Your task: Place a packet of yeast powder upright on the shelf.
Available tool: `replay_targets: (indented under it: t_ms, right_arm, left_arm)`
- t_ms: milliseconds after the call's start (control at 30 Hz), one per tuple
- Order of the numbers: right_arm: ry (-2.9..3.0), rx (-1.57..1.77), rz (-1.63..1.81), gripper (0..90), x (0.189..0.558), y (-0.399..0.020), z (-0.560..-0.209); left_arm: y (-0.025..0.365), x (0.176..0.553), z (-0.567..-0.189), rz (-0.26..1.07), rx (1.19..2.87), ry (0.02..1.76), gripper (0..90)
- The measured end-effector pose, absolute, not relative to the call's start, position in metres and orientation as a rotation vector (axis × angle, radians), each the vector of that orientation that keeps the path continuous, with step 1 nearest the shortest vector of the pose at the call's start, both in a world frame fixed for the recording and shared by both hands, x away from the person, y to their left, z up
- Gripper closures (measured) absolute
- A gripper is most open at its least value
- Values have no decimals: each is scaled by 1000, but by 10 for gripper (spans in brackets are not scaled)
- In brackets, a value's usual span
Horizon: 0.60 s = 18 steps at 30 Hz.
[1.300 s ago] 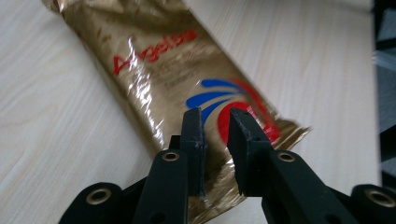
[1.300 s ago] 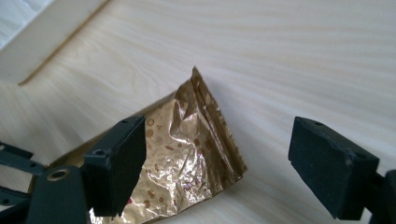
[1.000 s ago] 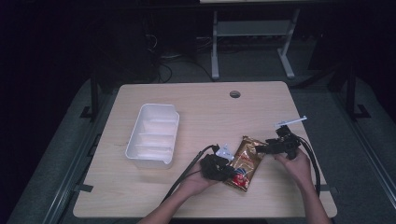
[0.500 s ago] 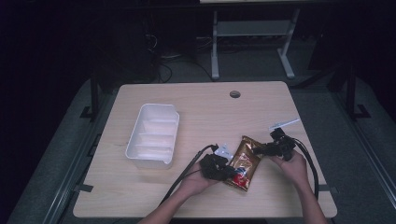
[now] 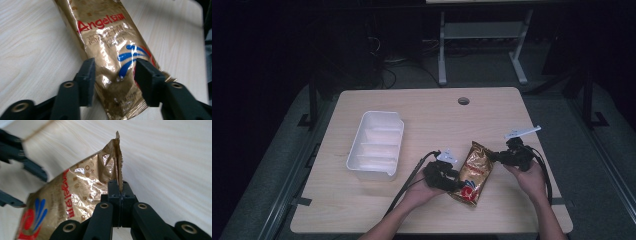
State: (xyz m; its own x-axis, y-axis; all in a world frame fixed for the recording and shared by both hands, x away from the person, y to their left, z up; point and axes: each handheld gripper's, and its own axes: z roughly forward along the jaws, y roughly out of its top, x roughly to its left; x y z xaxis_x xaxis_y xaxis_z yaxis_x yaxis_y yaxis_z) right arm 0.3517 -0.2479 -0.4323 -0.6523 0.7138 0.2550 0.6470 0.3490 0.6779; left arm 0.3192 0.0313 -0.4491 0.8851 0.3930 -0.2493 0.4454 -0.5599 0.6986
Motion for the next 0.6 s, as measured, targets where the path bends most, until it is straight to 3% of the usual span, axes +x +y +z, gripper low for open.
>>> replay_targets:
  t_ms: [167, 267, 400, 600]
  right_arm:
    - [2489, 1160, 1256, 893, 341, -245, -413]
    - [2480, 1111, 1299, 890, 335, -244, -404]
    - [2469, 1041, 1362, 890, 328, -241, -393]
    - [2465, 955, 1421, 890, 321, -236, -382]
  left_arm:
    - [34, 324, -450, -125, 2195, 641, 338]
    - [35, 327, -452, -164, 2178, 647, 314]
    - [36, 331, -452, -244, 2150, 626, 345]
    - [40, 337, -454, -340, 2126, 610, 499]
